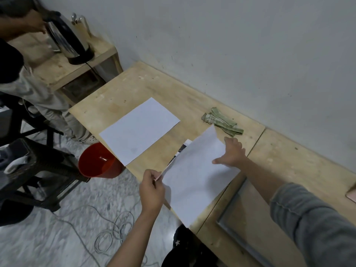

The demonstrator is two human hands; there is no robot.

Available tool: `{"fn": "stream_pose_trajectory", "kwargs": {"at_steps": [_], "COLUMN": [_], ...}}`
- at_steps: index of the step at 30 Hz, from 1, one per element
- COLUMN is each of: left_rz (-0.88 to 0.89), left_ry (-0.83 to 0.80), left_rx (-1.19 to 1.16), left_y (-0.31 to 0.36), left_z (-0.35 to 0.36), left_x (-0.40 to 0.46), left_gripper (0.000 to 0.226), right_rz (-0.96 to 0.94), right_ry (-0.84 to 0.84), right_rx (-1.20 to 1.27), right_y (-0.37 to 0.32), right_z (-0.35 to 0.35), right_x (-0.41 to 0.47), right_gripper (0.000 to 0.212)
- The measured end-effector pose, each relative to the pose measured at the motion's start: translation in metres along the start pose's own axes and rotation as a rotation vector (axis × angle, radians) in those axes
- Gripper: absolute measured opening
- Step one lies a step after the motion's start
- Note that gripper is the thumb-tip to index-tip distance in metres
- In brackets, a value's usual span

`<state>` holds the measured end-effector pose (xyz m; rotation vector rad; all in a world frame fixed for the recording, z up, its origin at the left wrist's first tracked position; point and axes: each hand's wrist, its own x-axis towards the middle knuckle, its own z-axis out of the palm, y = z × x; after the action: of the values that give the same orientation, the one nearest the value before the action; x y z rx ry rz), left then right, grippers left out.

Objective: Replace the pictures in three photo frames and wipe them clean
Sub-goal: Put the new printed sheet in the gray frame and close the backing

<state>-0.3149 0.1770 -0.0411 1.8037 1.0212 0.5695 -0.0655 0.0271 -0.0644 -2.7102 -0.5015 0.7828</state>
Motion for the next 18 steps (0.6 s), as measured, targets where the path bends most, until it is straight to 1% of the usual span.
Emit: {"fn": "stream_pose_trajectory", "kwargs": {"at_steps": [1, 2, 3, 4, 5, 6, 7, 8, 9, 11, 13, 15, 16, 18], "left_rz": [0.02, 0.037, 0.044, 0.044, 0.029, -0.005, -0.066, -0.146, -0.226, -0.296, -0.27, -0.224, -0.206, -0.154], "left_ry": [-0.012, -0.017, -0.015, 0.0, 0.026, 0.061, 0.086, 0.081, 0.054, -0.063, -0.157, -0.214, -0.232, -0.288], "left_rx": [-0.031, -0.051, -0.071, -0.092, -0.128, -0.176, -0.236, -0.292, -0.331, -0.303, -0.232, -0.165, -0.131, -0.073], "left_y": [0.003, 0.008, 0.013, 0.018, 0.023, 0.029, 0.033, 0.036, 0.036, 0.036, 0.033, 0.035, 0.036, 0.045], "left_z": [-0.004, -0.008, -0.012, -0.016, -0.02, -0.024, -0.027, -0.031, -0.033, -0.031, -0.023, -0.008, 0.001, 0.023], "left_x": [0.007, 0.014, 0.02, 0.026, 0.033, 0.039, 0.045, 0.051, 0.057, 0.064, 0.066, 0.064, 0.062, 0.056], "left_gripper": [0.021, 0.023, 0.026, 0.027, 0.027, 0.023, 0.016, 0.012, 0.016, 0.022, 0.01, 0.022, 0.025, 0.02], "right_rz": [-0.008, -0.015, -0.029, -0.039, -0.044, -0.03, -0.017, 0.009, 0.033, 0.092, 0.162, 0.219, 0.244, 0.309], "right_ry": [0.001, 0.006, 0.009, 0.013, 0.018, 0.043, 0.088, 0.144, 0.193, 0.247, 0.27, 0.327, 0.359, 0.437], "right_rx": [0.158, 0.337, 0.507, 0.626, 0.711, 0.739, 0.747, 0.75, 0.784, 0.865, 0.909, 0.926, 0.919, 0.886], "right_y": [0.0, 0.0, -0.001, -0.005, -0.01, -0.016, -0.021, -0.024, -0.025, -0.023, -0.009, 0.01, 0.021, 0.048], "right_z": [-0.002, -0.006, -0.008, -0.013, -0.018, -0.025, -0.031, -0.038, -0.042, -0.051, -0.055, -0.06, -0.061, -0.061], "right_x": [0.001, 0.0, 0.0, -0.004, -0.007, -0.011, -0.013, -0.017, -0.019, -0.028, -0.039, -0.058, -0.067, -0.094], "right_gripper": [0.113, 0.108, 0.095, 0.07, 0.04, 0.017, 0.011, 0.015, 0.019, 0.023, 0.023, 0.022, 0.023, 0.027]}}
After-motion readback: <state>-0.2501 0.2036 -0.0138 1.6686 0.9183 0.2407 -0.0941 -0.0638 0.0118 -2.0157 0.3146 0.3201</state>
